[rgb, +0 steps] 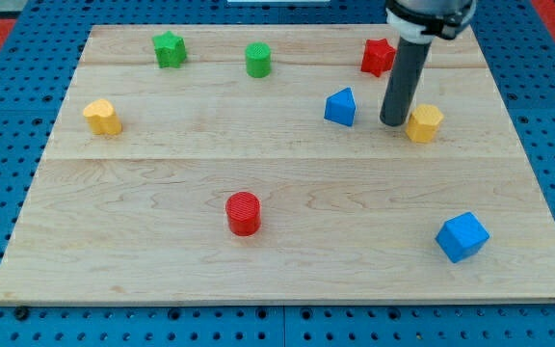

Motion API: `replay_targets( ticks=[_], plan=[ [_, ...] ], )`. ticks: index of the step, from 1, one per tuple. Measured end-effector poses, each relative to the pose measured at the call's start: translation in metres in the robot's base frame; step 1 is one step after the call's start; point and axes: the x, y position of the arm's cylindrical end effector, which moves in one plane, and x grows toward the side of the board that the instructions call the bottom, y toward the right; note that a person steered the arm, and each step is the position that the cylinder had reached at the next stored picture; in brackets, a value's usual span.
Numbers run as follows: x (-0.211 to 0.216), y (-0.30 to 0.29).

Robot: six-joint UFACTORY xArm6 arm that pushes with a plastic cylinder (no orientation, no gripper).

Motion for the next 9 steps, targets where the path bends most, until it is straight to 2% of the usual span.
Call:
replay_targets(
  ticks=[2, 4, 5, 7, 8, 9],
  plan=[
    [-0.013, -0.115],
    [-0.032, -0.110],
    [-0.041, -0.132],
    [-0.037, -0.259],
    [0.023, -0.286],
    [-0.010, -0.265]
  ],
)
